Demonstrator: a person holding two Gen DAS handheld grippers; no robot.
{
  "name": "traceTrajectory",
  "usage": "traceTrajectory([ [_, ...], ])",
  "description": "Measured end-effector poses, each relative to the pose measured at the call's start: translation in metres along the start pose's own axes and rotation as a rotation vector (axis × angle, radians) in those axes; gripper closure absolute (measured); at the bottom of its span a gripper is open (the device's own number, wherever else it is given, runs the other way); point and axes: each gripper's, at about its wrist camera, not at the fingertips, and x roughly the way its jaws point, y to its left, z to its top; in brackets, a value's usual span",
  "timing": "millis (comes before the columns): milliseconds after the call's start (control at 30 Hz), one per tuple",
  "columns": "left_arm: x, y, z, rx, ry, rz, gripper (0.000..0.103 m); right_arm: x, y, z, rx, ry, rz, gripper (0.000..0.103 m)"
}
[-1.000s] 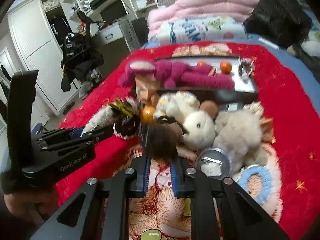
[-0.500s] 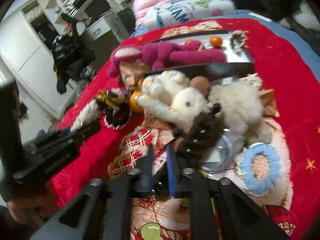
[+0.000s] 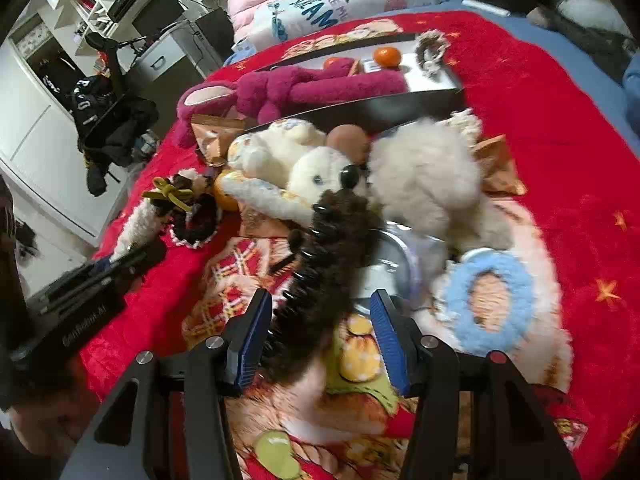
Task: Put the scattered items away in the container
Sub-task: 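Carry the headband in the left tool while the right tool carries the clip over the black tray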
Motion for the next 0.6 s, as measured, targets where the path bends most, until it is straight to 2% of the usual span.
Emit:
traceTrajectory([
  [67, 0.001, 0.0, 0.0, 0.001, 0.005, -0.001, 0.076, 0.006, 0.004, 0.002, -0.007, 0.006, 0.014, 0.052],
  [267, 0.002, -0.004, -0.001, 0.012, 0.01, -0.004, 0.076, 0.025, 0.012, -0.001, -0.07, 0.018, -0.023, 0.052],
  [300, 0.002, -0.004, -0.001, 0.014, 0.01, -0.004, 0.076, 0.028, 0.013, -0.001, -0.084, 0.011, -0.033, 0.054],
  [367, 0.002, -0.004, -0.001, 0.012, 0.008, -0.004, 0.076, 0.03, 0.014, -0.002, -0.104, 0.011, -0.057, 0.074],
  [600, 0.0, -0.004, -0.001, 0.012, 0.003, -0.006, 0.076, 0.031, 0.006, -0.004, -0.061, 0.024, -0.013, 0.078],
])
